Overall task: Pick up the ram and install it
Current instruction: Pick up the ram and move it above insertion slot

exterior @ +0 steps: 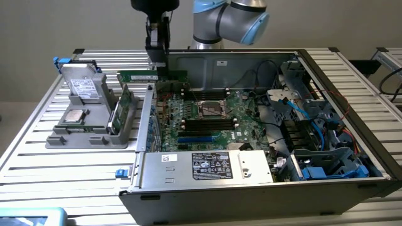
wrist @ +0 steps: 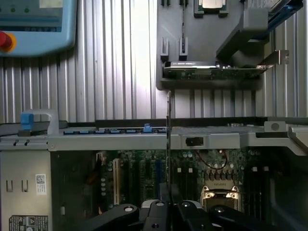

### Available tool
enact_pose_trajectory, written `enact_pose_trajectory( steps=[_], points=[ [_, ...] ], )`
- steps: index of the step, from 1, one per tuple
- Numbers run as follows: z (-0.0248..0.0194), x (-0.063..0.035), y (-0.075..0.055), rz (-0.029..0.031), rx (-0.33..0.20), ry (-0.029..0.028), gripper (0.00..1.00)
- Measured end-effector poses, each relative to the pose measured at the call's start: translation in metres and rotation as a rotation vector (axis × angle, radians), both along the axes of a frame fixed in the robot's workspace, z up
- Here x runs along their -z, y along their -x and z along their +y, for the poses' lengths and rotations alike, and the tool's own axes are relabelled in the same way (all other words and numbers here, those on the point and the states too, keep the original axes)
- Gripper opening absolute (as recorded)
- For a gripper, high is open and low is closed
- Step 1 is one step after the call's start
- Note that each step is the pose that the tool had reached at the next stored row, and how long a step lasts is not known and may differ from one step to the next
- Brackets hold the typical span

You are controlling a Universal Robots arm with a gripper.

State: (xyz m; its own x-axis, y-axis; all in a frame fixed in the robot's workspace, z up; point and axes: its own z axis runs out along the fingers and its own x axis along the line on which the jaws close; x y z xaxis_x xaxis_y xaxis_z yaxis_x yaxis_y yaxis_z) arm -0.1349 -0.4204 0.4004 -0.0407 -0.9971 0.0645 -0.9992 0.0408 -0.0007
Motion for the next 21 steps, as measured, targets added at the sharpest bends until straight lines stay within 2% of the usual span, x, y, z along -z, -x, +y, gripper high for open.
enact_pose_trajectory(
  steps=[9,16,19,21],
  points=[
    [0.0002,0.0003,-0.041,-0.0001,0.0,0.0001,0.12],
    [0.0022,0.0034,-0.072,-0.0015,0.0,-0.0003,0.12],
    [0.003,0.005,-0.081,-0.0034,0.0,-0.0028,0.12],
    [0.0036,0.006,-0.085,-0.005,0.0,-0.0069,0.12]
  ],
)
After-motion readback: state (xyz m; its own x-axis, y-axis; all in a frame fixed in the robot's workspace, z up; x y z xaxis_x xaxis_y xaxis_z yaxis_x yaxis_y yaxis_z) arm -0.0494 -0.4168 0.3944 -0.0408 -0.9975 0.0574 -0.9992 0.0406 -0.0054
